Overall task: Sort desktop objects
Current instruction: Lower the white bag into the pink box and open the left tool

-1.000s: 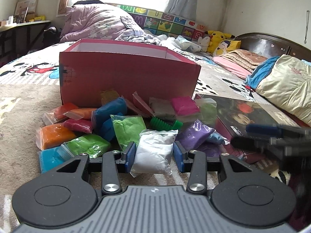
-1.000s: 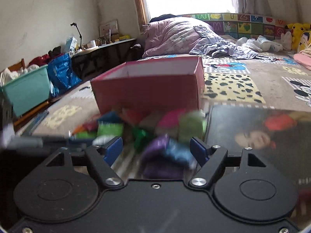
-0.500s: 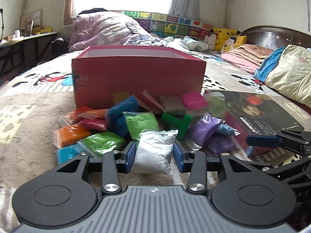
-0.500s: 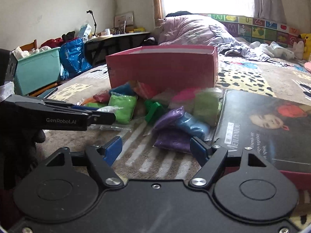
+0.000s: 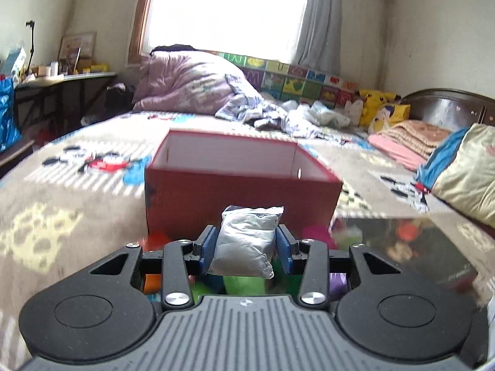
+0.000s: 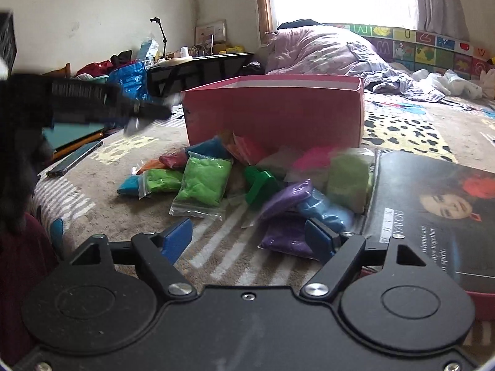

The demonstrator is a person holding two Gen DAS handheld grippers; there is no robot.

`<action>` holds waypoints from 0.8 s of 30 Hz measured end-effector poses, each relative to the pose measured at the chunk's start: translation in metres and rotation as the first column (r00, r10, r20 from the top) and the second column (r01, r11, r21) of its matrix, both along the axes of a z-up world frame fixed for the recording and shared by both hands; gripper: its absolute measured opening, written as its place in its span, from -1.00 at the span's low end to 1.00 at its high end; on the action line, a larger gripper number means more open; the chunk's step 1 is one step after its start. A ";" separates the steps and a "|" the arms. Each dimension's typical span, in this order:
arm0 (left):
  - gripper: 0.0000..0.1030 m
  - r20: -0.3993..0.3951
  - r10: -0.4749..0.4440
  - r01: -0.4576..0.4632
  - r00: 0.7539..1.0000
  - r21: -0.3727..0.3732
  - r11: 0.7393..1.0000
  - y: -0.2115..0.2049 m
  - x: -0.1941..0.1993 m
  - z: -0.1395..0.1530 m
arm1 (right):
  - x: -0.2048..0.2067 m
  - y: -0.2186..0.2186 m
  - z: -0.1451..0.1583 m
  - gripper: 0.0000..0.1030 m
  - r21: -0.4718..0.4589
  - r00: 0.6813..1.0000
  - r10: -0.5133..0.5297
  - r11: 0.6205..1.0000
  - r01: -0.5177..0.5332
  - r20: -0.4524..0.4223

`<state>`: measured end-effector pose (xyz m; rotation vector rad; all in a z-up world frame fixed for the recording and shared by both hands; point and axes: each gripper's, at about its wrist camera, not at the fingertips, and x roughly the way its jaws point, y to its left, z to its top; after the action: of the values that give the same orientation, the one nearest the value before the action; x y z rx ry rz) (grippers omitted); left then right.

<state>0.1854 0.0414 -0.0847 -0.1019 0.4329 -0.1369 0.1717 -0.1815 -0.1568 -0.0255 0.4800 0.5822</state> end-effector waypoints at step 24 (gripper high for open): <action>-0.21 -0.195 -0.011 0.008 0.981 -0.021 1.000 -0.011 0.189 0.032 | -0.006 0.046 -0.015 0.75 -0.110 0.983 0.183 0.977 -0.183 -0.008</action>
<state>0.3741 0.0300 -0.0526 -0.1335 0.6276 -0.1412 0.1660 -0.1354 -0.1722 -0.1773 0.5101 0.7358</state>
